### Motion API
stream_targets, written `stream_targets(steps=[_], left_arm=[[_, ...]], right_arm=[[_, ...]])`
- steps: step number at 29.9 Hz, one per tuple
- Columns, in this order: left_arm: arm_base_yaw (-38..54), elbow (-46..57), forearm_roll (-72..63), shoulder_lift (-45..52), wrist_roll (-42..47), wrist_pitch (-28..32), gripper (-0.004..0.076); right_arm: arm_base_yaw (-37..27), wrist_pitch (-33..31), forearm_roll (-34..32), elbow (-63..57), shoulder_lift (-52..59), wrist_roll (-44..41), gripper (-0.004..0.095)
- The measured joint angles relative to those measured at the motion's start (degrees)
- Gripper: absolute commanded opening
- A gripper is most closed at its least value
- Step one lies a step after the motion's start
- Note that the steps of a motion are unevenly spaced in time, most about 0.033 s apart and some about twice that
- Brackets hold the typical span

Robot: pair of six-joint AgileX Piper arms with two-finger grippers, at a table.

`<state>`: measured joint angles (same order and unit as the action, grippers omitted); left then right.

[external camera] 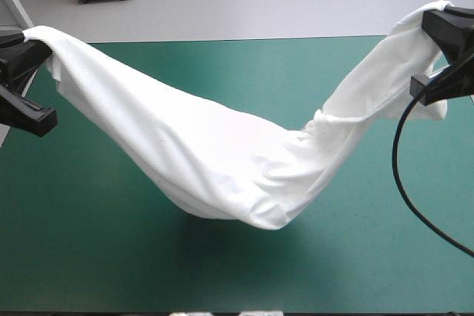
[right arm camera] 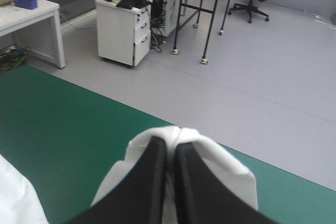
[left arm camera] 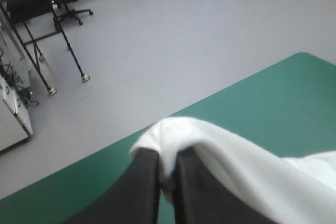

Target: Fold the cloth

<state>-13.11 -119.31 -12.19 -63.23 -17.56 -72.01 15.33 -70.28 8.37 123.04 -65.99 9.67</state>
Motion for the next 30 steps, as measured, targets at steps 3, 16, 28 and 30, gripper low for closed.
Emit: stream_targets(steps=[3, 16, 28, 30], left_arm=[[0.0, -2.2, -2.4, 0.8, 0.0, 0.0, -0.0009], [0.0, 0.8, 2.0, 0.3, 6.7, 0.0, -0.0009], [0.0, 12.0, 4.3, -15.2, 6.4, 0.0, -0.0009], [0.0, 12.3, 5.0, -19.2, 5.8, 0.0, -0.0009]], right_arm=[[0.0, -0.1, 3.8, 0.0, 1.2, 0.4, -0.0013], [0.0, -1.8, 3.1, -8.8, 2.2, 0.6, -0.0013], [0.0, 1.3, -5.5, -25.1, -12.2, -0.9, -0.0013], [0.0, 3.6, -6.5, -25.1, -16.4, -1.1, -0.0013]])
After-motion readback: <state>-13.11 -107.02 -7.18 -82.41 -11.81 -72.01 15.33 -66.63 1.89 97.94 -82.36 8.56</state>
